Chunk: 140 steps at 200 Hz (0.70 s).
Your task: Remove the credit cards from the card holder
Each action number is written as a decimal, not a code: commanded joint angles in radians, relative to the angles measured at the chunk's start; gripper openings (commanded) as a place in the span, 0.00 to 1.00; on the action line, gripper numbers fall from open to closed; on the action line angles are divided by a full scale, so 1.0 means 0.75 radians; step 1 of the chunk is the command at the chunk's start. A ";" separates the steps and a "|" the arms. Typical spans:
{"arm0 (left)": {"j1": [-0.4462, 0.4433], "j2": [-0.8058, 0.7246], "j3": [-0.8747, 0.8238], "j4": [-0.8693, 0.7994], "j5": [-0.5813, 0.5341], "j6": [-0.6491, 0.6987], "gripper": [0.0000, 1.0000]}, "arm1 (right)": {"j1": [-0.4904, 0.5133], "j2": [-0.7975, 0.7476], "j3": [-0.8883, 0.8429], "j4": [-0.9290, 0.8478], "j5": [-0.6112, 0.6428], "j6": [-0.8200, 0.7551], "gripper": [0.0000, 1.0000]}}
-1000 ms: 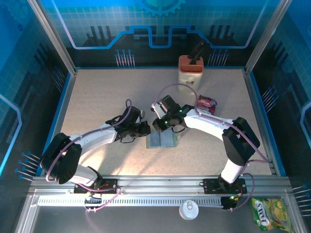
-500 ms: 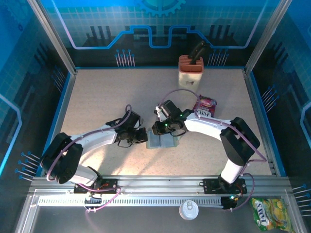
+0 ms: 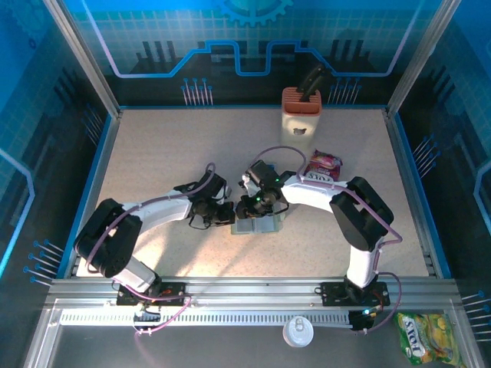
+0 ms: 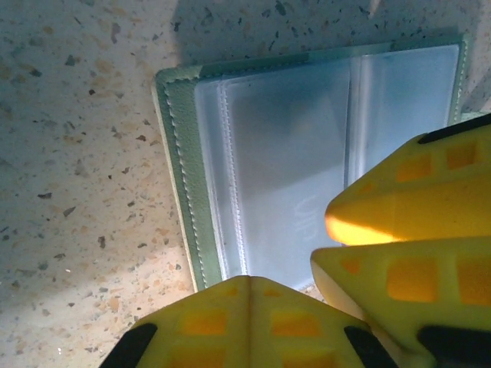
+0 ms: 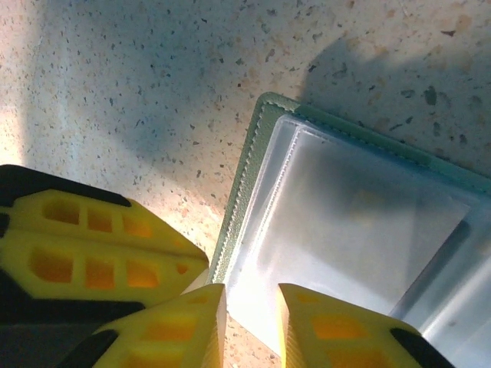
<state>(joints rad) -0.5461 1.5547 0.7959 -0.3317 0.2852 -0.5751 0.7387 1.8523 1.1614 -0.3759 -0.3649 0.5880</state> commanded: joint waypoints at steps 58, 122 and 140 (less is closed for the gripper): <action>0.033 0.083 -0.007 0.069 0.060 -0.049 0.00 | -0.037 0.003 -0.038 -0.028 -0.071 0.038 0.25; 0.034 0.129 -0.041 0.097 0.065 -0.122 0.00 | -0.046 0.008 -0.088 0.059 -0.138 0.125 0.24; 0.035 0.134 -0.056 0.098 0.057 -0.134 0.00 | -0.048 0.016 -0.092 0.070 -0.140 0.138 0.24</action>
<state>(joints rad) -0.5285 1.6333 0.7860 -0.2546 0.3107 -0.6460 0.7124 1.8523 1.1095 -0.3485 -0.4431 0.6567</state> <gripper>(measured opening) 0.041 0.241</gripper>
